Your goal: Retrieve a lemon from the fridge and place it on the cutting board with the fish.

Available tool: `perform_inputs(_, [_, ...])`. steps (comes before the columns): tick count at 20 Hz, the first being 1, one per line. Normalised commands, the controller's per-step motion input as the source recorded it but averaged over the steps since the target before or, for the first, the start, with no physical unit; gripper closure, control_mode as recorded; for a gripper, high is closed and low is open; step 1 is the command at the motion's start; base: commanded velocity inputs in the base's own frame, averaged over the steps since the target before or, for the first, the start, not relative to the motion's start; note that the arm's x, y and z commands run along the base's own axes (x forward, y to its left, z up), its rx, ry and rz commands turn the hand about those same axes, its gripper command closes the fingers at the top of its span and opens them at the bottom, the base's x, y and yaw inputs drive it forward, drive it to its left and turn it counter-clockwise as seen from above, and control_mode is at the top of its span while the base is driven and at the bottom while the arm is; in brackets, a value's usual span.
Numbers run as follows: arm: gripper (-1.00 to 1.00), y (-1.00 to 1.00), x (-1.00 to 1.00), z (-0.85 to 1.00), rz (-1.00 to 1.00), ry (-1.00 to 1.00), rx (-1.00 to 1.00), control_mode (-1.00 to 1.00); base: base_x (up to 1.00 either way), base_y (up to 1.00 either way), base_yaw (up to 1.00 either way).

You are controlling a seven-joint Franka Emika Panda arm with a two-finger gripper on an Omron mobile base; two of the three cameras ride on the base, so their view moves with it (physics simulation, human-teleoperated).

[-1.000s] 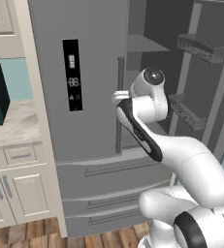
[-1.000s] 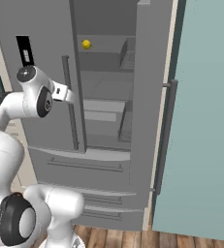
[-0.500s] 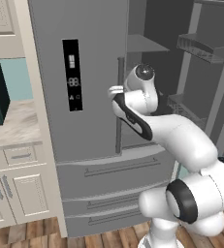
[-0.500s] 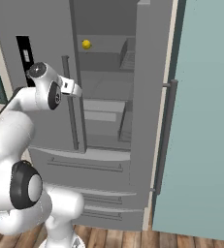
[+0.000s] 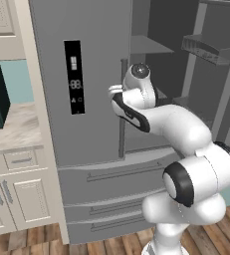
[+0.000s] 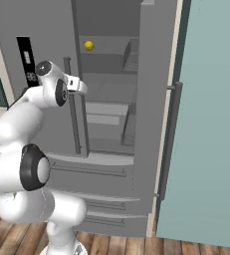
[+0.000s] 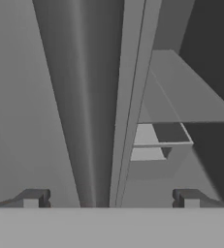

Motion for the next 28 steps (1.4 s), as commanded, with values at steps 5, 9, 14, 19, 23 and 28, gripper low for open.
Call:
perform_inputs(5, [-1.00,0.01,0.38,0.00,0.00,-0.04,0.00,-1.00,0.00,0.00,0.00])
perform_inputs(9, [-1.00,0.00,0.36,0.00,0.00,-0.05,0.00,-1.00,0.00,0.00,0.00])
perform_inputs(14, [-1.00,0.00,0.42,-0.01,0.00,-0.06,0.00,-1.00,0.00,0.00,0.00])
perform_inputs(19, [1.00,0.00,0.41,-0.01,0.00,-0.07,0.00,-1.00,0.00,0.00,0.00])
perform_inputs(23, [1.00,0.01,0.05,0.00,0.00,0.00,0.00,-1.00,0.00,0.00,0.00])
perform_inputs(28, [1.00,0.13,-0.06,0.03,-0.08,0.03,-0.01,-1.00,0.00,0.00,0.00])
